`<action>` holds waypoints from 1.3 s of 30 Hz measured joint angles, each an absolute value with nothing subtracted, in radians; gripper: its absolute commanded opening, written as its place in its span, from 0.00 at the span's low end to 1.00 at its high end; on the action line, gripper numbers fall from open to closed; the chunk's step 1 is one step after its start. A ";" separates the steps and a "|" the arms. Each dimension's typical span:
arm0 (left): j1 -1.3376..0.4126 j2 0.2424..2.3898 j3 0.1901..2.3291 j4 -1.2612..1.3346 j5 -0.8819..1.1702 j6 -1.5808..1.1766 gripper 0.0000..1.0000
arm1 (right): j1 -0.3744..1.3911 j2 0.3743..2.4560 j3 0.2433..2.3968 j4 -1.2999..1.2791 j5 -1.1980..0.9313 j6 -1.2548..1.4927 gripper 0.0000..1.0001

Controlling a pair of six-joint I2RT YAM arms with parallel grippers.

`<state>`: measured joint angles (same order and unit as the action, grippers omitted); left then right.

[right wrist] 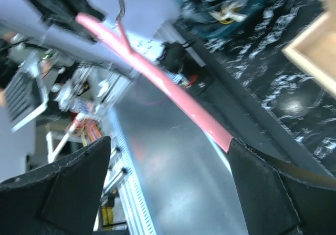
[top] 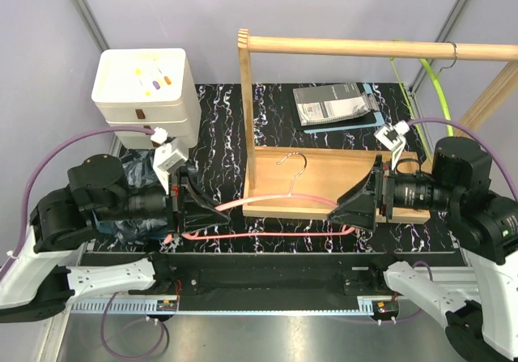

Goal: Remove the shorts from the hanger

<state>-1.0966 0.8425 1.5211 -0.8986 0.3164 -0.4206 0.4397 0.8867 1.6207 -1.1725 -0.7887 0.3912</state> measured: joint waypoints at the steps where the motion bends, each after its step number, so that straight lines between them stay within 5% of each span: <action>1: -1.097 0.831 1.520 -0.894 0.329 -0.428 0.00 | 0.440 0.867 1.602 -1.155 -0.822 0.407 1.00; 14: -1.094 0.919 1.519 -0.768 0.509 -0.472 0.00 | 0.438 0.898 1.620 -1.201 -0.956 0.416 0.94; 20: -1.079 0.947 1.532 -0.741 0.516 -0.480 0.00 | 0.438 0.885 1.665 -1.260 -0.949 0.377 0.63; 21: -1.078 0.950 1.533 -0.736 0.519 -0.484 0.00 | 0.438 0.879 1.663 -1.266 -0.944 0.372 0.51; 22: -1.076 0.953 1.535 -0.730 0.524 -0.488 0.00 | 0.438 0.870 1.655 -1.271 -0.933 0.366 0.23; 24: -1.072 0.962 1.537 -0.714 0.538 -0.499 0.00 | 0.438 0.850 1.638 -1.277 -0.899 0.360 0.01; 25: -1.061 0.966 1.539 -0.732 0.521 -0.509 0.00 | 0.441 0.840 1.635 -1.271 -0.924 0.355 0.00; 26: -1.044 0.975 1.539 -0.757 0.516 -0.517 0.04 | 0.444 0.828 1.639 -1.251 -0.923 0.355 0.00; 27: -1.033 0.987 1.539 -0.751 0.520 -0.521 0.21 | 0.443 0.814 1.645 -1.255 -0.891 0.352 0.00; 28: -1.026 0.999 1.546 -0.747 0.520 -0.522 0.57 | 0.443 0.802 1.649 -1.267 -0.866 0.350 0.00; 31: -1.009 1.039 1.602 -0.770 0.414 -0.520 0.87 | 0.442 0.799 1.686 -1.318 -0.752 0.347 0.00; 39: -0.985 1.029 1.725 -0.848 -0.050 -0.493 0.97 | 0.438 0.795 1.800 -1.382 -0.260 0.361 0.00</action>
<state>-0.9852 1.0290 1.7252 -0.8482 -0.0498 -0.4934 0.4377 0.7952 1.7996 -1.3819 -0.2600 0.3607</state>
